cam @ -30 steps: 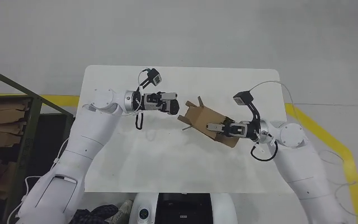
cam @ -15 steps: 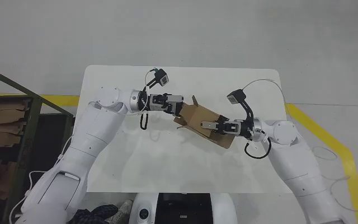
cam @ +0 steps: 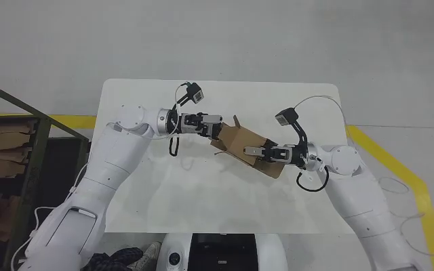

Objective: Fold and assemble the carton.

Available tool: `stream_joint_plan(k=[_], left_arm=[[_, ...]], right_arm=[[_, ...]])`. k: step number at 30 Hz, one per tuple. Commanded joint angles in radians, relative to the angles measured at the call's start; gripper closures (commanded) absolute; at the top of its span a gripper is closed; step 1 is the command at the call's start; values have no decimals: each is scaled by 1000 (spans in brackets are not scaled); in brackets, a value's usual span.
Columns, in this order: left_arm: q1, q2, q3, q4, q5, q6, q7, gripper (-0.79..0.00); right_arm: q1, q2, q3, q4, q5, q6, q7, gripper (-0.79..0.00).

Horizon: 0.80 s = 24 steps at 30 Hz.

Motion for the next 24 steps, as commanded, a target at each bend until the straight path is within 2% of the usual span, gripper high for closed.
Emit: stream_joint_plan(k=[1,11,24], left_arm=[[11,1,0,-21,6,13,14,-785],[39,9,-20,-34,-27,34,-23,-785],[38,2,-3,-39,-83,50,-49,-785]], right_arm=[[0,1,-2,-9,-14,20,-2,0],[63,1,-20,41,26,42,102,0],[103,-11,-66,94,63,24,105,0]])
